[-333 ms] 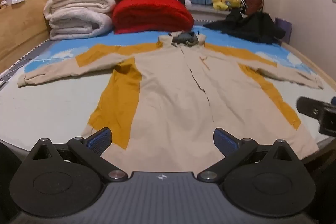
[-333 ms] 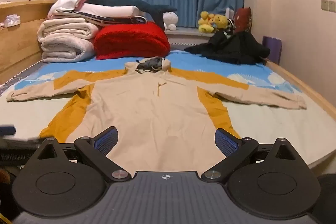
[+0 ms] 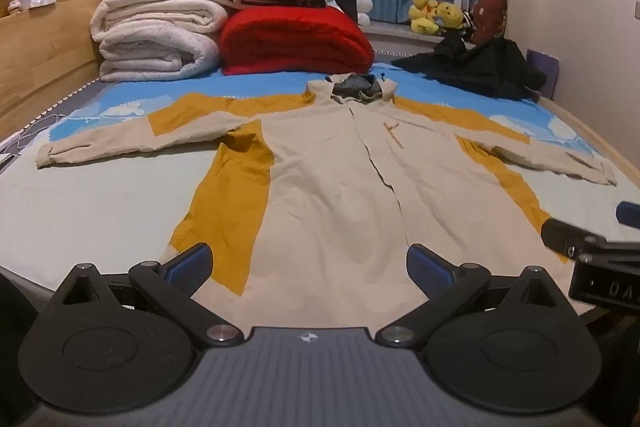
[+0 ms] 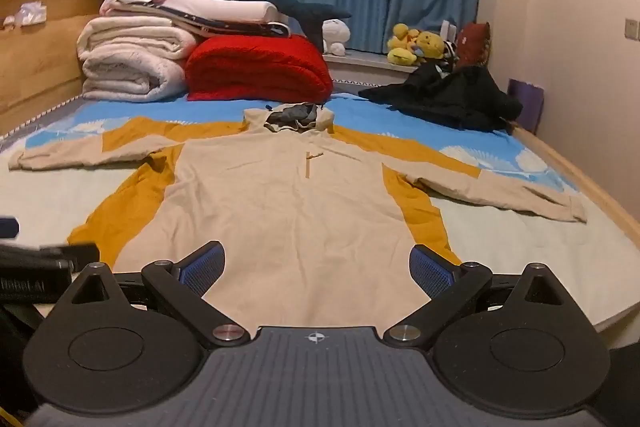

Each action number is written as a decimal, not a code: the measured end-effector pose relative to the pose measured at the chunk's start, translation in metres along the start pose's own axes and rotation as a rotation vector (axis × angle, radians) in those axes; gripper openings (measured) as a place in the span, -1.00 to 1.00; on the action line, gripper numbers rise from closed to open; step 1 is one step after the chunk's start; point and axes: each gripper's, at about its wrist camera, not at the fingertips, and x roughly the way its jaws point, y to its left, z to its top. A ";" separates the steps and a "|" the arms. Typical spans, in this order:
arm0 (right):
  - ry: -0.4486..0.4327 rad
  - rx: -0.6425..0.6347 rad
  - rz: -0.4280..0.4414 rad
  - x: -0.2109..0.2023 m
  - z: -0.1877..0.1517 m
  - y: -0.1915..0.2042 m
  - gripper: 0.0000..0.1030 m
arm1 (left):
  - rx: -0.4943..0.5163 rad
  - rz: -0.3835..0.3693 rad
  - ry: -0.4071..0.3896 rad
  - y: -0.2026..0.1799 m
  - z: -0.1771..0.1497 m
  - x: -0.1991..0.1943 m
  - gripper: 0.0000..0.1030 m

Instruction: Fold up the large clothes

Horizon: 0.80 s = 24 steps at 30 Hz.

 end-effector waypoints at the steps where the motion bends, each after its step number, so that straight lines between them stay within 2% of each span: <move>1: -0.002 -0.003 0.000 -0.001 0.000 0.000 0.91 | 0.003 -0.001 -0.001 -0.003 0.000 0.001 1.00; 8: 0.013 0.023 -0.007 0.003 -0.002 -0.007 0.91 | 0.009 -0.048 0.034 -0.007 -0.004 0.005 1.00; 13: 0.016 0.034 -0.001 0.002 -0.003 -0.007 0.91 | 0.021 -0.042 0.014 -0.005 -0.003 0.002 1.00; 24: 0.022 0.031 0.003 0.003 -0.004 -0.006 0.91 | 0.027 -0.086 0.006 -0.006 -0.003 0.000 1.00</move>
